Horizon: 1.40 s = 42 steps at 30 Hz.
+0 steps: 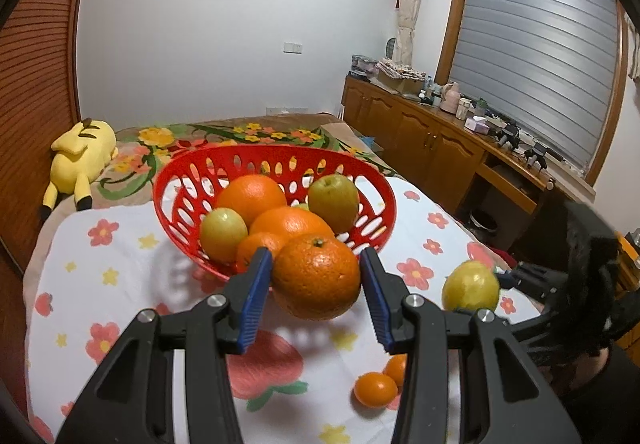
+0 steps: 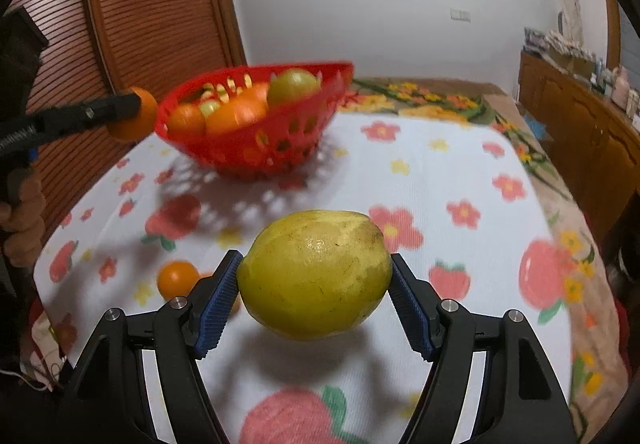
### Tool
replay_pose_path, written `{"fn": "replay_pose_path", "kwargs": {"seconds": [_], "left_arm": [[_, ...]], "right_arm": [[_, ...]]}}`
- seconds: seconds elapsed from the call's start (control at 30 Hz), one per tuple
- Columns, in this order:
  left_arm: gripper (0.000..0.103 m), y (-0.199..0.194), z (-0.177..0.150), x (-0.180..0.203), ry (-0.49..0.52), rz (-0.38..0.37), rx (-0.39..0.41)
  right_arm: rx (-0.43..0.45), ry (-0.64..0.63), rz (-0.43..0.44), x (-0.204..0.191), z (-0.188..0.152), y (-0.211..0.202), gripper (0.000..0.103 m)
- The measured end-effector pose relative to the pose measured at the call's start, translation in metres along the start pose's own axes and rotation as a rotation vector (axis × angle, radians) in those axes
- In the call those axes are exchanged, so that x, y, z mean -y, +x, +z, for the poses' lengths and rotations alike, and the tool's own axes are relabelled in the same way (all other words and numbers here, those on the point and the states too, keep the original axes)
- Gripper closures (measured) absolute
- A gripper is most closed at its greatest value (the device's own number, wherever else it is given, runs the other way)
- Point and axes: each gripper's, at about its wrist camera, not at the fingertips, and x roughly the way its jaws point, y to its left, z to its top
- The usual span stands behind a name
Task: Organize fruits
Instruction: 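Carry the mandarin and the large pear over the red basket with both tools, then open the left tool to drop the mandarin while the right tool releases the pear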
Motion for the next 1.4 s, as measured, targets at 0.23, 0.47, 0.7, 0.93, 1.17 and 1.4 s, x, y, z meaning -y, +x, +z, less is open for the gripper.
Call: {"fn": "replay_pose_path", "kwargs": {"seconds": [0.23, 0.47, 0.7, 0.93, 1.17, 1.4], "left_arm": [[0.059, 0.003, 0.010, -0.008, -0.004, 0.019, 0.008], [0.059, 0.011, 0.021, -0.017, -0.005, 0.027, 0.006], [0.059, 0.029, 0.038, -0.033, -0.009, 0.034, 0.000], [0.059, 0.054, 0.052, -0.054, -0.027, 0.051, -0.016], [0.059, 0.076, 0.059, -0.069, -0.043, 0.046, -0.030], [0.059, 0.092, 0.065, -0.075, -0.034, 0.039, -0.052]], "right_arm": [[0.049, -0.026, 0.028, -0.005, 0.036, -0.008, 0.029], [0.077, -0.068, 0.029, -0.007, 0.075, -0.006, 0.029], [0.078, -0.097, 0.050, -0.010, 0.115, 0.013, 0.029], [0.054, -0.134, 0.071, -0.014, 0.145, 0.047, 0.029], [0.012, -0.152, 0.094, -0.014, 0.166, 0.086, 0.029], [-0.029, -0.162, 0.105, -0.011, 0.182, 0.120, 0.029]]}}
